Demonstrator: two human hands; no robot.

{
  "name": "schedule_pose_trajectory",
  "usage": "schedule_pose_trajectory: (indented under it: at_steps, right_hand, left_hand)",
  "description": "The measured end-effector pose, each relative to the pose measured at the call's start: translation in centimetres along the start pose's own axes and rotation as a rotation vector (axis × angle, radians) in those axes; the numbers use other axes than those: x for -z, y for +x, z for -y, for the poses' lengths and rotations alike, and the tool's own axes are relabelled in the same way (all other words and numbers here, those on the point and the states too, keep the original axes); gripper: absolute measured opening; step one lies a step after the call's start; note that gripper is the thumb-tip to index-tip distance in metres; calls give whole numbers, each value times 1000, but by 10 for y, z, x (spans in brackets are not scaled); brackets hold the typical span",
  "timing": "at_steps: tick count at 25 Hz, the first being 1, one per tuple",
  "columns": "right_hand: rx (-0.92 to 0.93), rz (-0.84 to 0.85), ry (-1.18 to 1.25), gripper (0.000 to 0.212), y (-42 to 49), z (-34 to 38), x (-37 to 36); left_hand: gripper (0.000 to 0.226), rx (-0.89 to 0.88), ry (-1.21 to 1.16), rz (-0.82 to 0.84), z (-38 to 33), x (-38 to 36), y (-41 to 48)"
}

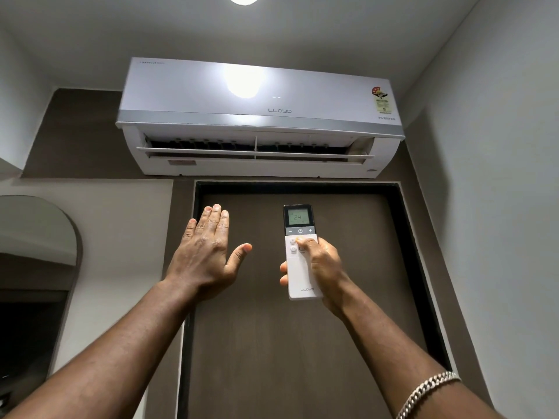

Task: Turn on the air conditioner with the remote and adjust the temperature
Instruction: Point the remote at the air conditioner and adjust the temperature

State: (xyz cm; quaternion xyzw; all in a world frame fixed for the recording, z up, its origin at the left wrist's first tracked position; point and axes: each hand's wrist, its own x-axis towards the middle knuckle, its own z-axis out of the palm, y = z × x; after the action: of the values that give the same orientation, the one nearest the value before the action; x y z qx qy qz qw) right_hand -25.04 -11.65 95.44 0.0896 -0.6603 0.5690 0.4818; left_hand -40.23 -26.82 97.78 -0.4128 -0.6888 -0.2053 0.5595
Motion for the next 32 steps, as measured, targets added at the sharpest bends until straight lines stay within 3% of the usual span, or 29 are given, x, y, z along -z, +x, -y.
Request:
schedule_pose_trajectory:
  at_steps: [17,25,32]
  right_hand:
    - [-53,22,32,32,-9,12,-2]
    - [-33,-26,-42,19,-9,11,-1]
    - [-220,23,6,19,-4,11,-2]
  left_hand:
    - [87,-12,6,2,-4,9,1]
    - [88,-14,6,4,-6,11,2]
    - [87,-15,10,6,-6,13,3]
